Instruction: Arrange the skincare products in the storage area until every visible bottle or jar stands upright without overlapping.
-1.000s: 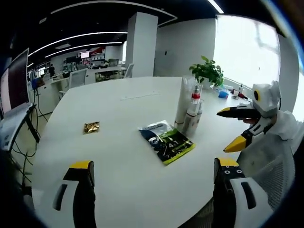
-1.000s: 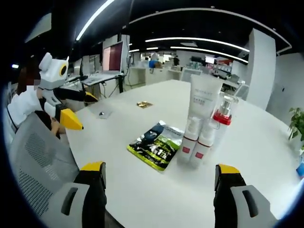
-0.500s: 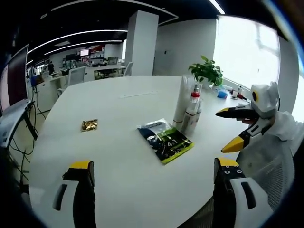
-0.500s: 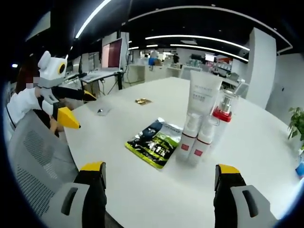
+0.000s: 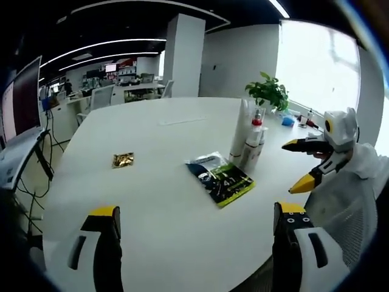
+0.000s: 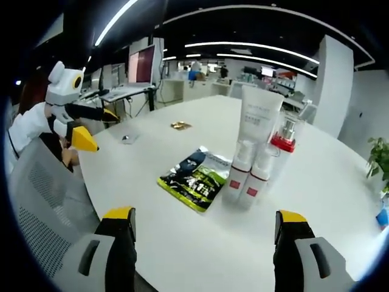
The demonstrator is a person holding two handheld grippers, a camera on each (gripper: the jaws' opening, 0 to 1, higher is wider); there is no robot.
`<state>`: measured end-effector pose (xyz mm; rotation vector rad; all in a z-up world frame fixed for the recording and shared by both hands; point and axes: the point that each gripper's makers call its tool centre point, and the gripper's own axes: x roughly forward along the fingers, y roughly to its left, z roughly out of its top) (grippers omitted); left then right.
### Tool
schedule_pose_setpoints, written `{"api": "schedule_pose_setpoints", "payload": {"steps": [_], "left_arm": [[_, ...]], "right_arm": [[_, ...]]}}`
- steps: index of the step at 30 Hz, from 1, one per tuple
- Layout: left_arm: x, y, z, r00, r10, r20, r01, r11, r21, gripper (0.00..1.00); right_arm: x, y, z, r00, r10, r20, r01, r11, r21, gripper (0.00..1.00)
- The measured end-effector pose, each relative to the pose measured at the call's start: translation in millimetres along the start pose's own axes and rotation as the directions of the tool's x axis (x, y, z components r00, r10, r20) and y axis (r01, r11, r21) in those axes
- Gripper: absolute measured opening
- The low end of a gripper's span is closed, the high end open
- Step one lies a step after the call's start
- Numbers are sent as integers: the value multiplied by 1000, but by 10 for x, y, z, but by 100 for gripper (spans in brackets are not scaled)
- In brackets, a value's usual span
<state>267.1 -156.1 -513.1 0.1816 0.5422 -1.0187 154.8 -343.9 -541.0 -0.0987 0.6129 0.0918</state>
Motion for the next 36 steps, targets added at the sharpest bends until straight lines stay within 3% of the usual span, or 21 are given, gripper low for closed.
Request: {"api": "schedule_pose_setpoints", "payload": {"steps": [8, 19, 31, 34, 36], "left_arm": [[22, 169, -45, 1000, 13, -21, -13, 1000, -8, 99], [132, 590, -38, 998, 21, -52, -17, 998, 66, 99], [200, 1030, -313, 990, 4, -139, 18, 988, 156, 99], [242, 1091, -331, 990, -11, -141, 32, 988, 151, 99], [263, 1124, -380, 984, -2, -176, 29, 989, 148, 99]], "right_arm": [[13, -41, 11, 1000, -15, 4, 15, 1000, 3, 97], [22, -95, 7, 999, -31, 12, 30, 998, 53, 98], [42, -99, -36, 999, -34, -2, 34, 998, 57, 97], [45, -86, -55, 999, -30, -13, 30, 998, 56, 97], [54, -74, -62, 1000, -25, -15, 26, 998, 57, 97]]}}
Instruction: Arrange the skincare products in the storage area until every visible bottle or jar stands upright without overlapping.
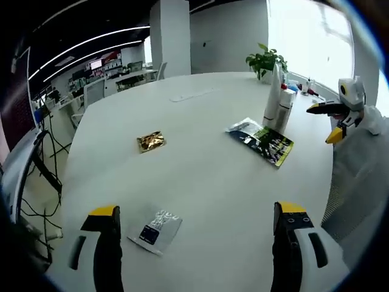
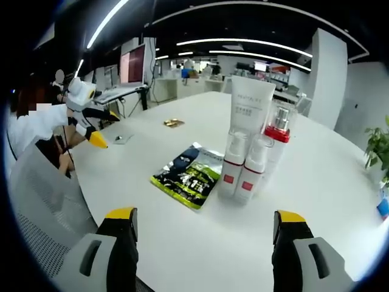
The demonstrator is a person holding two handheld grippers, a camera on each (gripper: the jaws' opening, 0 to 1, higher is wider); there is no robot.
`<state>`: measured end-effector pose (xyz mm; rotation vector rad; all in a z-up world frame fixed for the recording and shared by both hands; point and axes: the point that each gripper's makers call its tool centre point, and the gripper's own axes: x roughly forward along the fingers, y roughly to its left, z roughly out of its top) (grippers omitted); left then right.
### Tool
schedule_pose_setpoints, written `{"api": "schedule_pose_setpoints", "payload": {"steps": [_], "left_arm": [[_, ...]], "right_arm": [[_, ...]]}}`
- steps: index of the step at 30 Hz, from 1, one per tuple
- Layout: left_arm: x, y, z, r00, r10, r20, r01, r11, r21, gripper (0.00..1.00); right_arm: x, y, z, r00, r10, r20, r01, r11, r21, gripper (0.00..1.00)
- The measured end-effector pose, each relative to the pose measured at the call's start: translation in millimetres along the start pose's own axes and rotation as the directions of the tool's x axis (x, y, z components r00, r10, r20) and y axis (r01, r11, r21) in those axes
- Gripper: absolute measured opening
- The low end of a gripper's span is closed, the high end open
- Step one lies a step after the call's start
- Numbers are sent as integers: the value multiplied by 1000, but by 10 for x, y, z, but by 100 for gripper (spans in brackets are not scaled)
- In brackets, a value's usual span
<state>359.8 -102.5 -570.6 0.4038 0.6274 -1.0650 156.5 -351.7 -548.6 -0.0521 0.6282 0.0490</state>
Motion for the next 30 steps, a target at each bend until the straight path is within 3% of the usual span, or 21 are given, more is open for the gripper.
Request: {"api": "schedule_pose_setpoints", "payload": {"steps": [5, 7, 9, 12, 20, 30], "left_arm": [[59, 60, -23, 999, -37, -21, 38, 999, 24, 89], [88, 69, -55, 997, -62, -43, 64, 996, 57, 90], [108, 91, -116, 995, -58, -85, 64, 995, 71, 88], [135, 143, -146, 993, -61, -97, 68, 995, 70, 78], [187, 271, -223, 989, -54, -139, 64, 996, 69, 63], [210, 372, -262, 978, -91, -189, 110, 989, 95, 60]], "right_arm": [[11, 10, -20, 1000, 6, -7, -6, 1000, 1, 96], [12, 8, -25, 1000, 6, -9, -6, 1000, 4, 96], [16, 10, -26, 1000, 8, -10, -8, 1000, 4, 96], [18, 12, -31, 1000, 9, -12, -9, 1000, 5, 96], [22, 27, -45, 1000, 14, -22, -14, 1000, 1, 95], [25, 39, -66, 999, 22, -35, -22, 1000, -5, 94]]}}
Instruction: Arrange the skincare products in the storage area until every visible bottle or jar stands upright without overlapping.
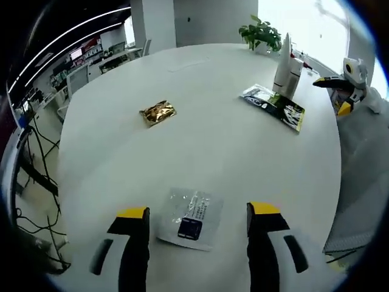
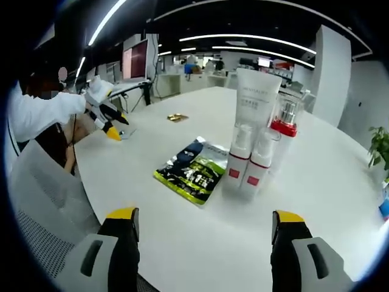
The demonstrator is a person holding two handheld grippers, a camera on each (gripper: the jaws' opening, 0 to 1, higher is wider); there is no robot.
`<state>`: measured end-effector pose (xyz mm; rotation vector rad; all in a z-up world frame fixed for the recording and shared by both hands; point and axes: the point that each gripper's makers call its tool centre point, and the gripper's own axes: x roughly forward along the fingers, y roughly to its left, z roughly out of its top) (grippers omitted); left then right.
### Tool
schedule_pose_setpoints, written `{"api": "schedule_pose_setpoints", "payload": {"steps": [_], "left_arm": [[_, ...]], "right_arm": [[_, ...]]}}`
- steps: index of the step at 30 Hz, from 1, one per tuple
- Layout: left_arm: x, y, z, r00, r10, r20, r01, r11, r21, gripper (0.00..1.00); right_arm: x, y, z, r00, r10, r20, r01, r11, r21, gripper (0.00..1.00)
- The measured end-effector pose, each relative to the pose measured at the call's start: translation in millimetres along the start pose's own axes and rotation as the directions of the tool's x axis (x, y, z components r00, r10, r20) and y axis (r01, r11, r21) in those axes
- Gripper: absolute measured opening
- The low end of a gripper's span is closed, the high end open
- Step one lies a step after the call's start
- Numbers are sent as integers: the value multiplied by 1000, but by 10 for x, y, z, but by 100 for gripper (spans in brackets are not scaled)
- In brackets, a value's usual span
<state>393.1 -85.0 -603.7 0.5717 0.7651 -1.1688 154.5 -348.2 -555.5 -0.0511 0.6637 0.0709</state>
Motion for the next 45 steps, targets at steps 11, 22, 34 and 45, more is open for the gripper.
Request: {"api": "schedule_pose_setpoints", "payload": {"steps": [11, 22, 34, 45], "left_arm": [[90, 13, 0, 998, -18, -62, 24, 996, 91, 58], [53, 10, -80, 991, -54, -126, 72, 987, 144, 51], [70, 59, -116, 954, -96, -286, 163, 961, 222, 42], [61, 27, -123, 916, -84, -392, 199, 944, 263, 40]], "right_arm": [[2, 13, -3, 1000, 18, 5, -19, 999, 42, 92], [19, 58, -31, 1000, 26, -18, -26, 1000, -9, 89], [36, 141, -42, 998, 52, -29, -53, 998, -34, 88], [38, 153, -59, 998, 57, -40, -59, 997, -47, 87]]}}
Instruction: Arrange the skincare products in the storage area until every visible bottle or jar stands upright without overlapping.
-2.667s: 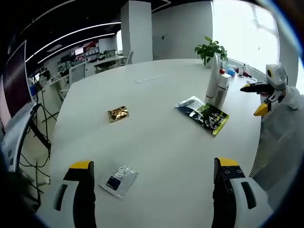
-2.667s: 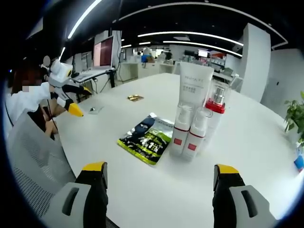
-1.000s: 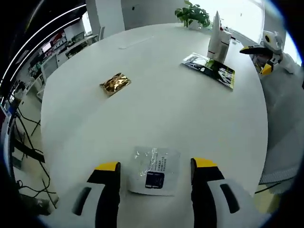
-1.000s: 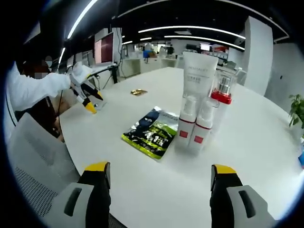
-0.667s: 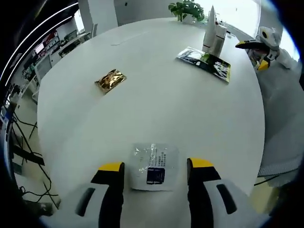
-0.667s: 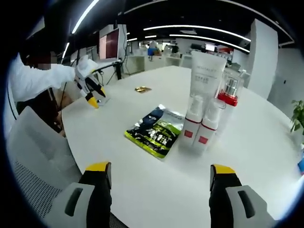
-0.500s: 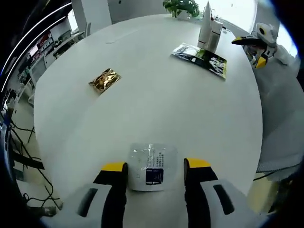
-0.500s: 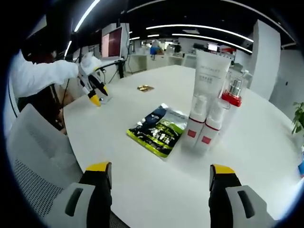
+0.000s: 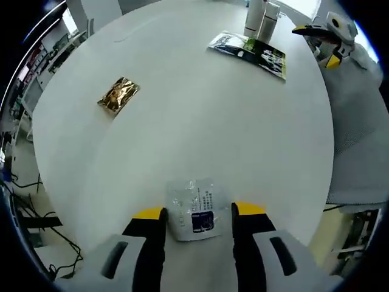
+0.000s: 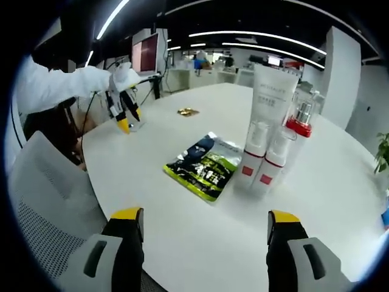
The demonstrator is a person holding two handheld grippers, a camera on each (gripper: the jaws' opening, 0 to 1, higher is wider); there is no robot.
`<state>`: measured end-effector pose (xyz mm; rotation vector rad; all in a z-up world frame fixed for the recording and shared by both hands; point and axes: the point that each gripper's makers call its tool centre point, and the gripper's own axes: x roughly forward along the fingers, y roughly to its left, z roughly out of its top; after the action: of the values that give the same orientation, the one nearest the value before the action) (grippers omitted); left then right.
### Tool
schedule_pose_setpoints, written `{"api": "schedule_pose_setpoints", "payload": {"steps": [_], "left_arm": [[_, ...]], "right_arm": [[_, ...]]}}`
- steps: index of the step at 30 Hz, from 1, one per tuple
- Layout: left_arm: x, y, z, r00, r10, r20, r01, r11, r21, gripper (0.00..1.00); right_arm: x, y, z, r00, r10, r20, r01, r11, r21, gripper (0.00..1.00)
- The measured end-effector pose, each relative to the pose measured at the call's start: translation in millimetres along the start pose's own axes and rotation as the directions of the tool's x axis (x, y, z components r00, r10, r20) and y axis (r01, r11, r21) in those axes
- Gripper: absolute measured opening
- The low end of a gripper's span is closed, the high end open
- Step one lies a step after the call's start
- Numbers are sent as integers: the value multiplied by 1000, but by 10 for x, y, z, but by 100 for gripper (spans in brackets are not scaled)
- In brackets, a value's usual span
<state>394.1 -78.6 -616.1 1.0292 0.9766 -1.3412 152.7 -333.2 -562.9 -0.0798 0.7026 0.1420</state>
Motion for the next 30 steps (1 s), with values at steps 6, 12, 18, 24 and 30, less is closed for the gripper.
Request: {"api": "schedule_pose_setpoints", "payload": {"steps": [6, 12, 18, 24, 30], "left_arm": [[11, 22, -38, 999, -14, -46, 17, 999, 50, 35], [16, 10, -54, 999, -13, -45, 15, 999, 46, 24], [5, -42, -33, 999, 6, -34, -4, 999, 51, 19], [-10, -173, 173, 1000, 0, 30, -2, 998, 63, 17], [-104, -435, 414, 996, -14, 89, 4, 995, 104, 13]], "right_arm": [[-9, 18, 16, 1000, 6, 5, -6, 1000, -7, 86], [17, 188, 124, 997, 67, 34, -65, 997, -36, 74], [95, 448, 214, 987, 159, 35, -156, 984, -87, 71], [170, 647, 332, 971, 235, 48, -228, 966, -118, 65], [268, 847, 498, 951, 299, 83, -290, 951, -103, 52]]}}
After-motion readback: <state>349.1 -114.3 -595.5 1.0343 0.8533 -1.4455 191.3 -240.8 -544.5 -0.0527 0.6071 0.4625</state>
